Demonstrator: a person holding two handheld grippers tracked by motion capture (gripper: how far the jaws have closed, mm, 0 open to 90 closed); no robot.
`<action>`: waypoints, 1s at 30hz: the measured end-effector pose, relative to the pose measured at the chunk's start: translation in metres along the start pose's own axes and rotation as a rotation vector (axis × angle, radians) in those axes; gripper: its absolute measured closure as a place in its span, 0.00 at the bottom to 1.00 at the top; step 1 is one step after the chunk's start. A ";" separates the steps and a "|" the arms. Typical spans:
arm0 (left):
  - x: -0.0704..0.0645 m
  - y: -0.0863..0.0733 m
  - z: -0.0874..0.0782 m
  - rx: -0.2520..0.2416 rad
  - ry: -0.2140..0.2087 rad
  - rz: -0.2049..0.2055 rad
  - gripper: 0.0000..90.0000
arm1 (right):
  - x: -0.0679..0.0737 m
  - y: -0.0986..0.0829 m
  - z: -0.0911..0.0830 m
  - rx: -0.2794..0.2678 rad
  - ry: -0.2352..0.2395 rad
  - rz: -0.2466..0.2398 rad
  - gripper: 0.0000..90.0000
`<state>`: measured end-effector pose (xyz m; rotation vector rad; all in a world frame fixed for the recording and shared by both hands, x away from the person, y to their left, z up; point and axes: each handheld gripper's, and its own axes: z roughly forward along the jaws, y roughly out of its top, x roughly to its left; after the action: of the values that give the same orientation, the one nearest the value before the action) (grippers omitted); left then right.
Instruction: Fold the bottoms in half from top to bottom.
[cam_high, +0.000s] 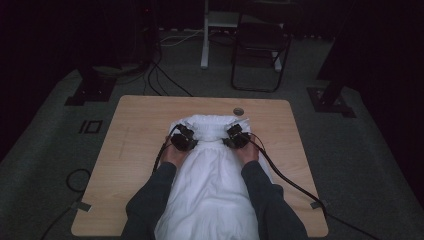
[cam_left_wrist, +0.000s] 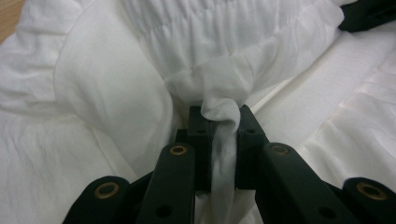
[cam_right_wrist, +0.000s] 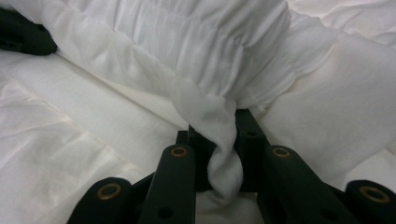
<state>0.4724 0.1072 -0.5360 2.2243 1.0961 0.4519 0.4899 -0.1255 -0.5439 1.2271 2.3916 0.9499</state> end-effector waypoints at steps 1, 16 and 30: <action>0.000 0.000 0.000 0.000 -0.004 -0.007 0.90 | -0.001 0.001 0.001 -0.001 0.003 0.007 0.89; -0.024 0.020 -0.118 -0.330 -0.073 -0.006 0.93 | 0.001 0.018 -0.113 -0.317 0.143 -0.037 0.91; -0.090 -0.070 -0.150 -0.251 -0.181 0.082 0.93 | 0.050 -0.065 -0.163 -0.276 0.242 -0.210 0.92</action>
<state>0.2961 0.1242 -0.4717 2.0487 0.8096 0.3907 0.3355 -0.1814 -0.4644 0.7835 2.3999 1.3685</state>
